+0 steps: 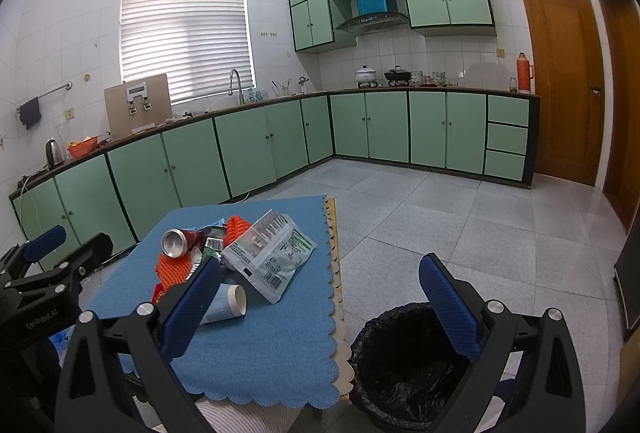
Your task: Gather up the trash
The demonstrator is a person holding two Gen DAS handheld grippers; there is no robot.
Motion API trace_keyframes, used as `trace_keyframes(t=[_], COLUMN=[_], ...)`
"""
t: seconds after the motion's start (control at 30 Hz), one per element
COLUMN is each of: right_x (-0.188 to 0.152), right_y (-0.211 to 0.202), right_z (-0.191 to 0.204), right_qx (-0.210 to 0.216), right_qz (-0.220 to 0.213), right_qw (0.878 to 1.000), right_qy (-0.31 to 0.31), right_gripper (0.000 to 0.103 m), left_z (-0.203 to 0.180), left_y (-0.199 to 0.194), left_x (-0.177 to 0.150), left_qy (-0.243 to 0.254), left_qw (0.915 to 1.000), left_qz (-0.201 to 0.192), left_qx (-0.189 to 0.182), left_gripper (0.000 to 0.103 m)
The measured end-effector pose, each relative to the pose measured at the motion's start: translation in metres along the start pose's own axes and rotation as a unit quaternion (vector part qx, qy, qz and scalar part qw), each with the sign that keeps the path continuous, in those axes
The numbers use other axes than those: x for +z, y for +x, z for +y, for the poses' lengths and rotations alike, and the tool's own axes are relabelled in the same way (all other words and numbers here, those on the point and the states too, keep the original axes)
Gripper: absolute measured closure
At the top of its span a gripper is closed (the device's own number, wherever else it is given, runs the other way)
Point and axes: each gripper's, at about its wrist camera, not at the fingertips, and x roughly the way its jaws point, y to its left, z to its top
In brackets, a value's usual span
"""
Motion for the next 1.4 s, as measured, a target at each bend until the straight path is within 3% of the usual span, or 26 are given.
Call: trace_keyframes(t=[0.93, 1.4], right_x=[0.001, -0.003], right_y=[0.000, 0.017], right_z=[0.002, 0.003], right_qx=[-0.001, -0.007], right_qz=[-0.001, 0.003], right_qw=[1.000, 1.000], right_qy=[0.003, 0.007], right_gripper=[0.006, 0.006], left_z=[0.001, 0.012], left_y=[0.001, 0.024], left_x=[-0.001, -0.010], left_qy=[-0.001, -0.008], left_qw=[1.0000, 0.9999], left_qz=[0.003, -0.003], left_qx=[0.000, 0.006], left_gripper=[0.005, 0.005])
